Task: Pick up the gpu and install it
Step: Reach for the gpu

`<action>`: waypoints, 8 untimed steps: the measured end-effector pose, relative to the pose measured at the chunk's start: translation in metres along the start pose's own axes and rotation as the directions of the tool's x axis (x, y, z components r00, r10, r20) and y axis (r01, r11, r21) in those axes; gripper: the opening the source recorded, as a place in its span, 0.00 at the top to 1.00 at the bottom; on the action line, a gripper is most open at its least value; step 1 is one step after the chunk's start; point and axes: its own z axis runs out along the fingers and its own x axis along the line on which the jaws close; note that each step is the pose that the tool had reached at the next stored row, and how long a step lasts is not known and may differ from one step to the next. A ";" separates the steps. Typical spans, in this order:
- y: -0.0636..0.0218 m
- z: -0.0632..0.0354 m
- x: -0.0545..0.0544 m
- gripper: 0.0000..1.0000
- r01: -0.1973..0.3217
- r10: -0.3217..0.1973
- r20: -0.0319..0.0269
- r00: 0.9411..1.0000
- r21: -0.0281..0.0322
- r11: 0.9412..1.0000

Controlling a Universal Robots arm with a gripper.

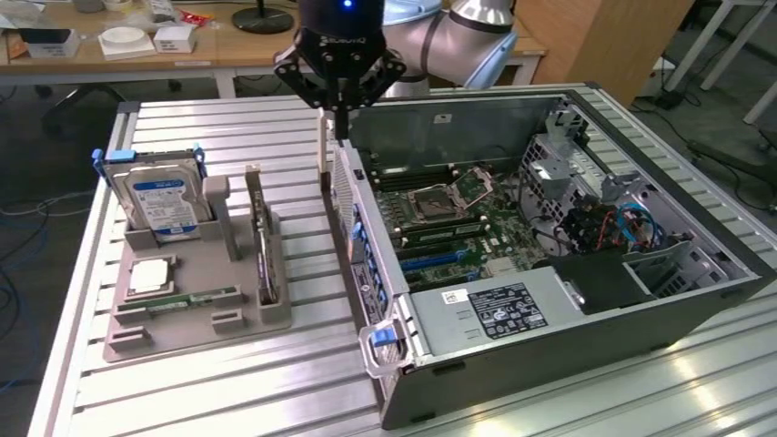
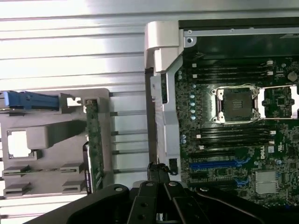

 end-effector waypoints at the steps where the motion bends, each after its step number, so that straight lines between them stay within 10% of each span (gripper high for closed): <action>1: -0.0003 -0.0001 0.004 0.90 0.000 0.000 0.000 1.000 0.000 1.000; 8: -0.0027 -0.0009 0.036 0.90 0.000 0.000 0.000 1.000 -0.002 1.000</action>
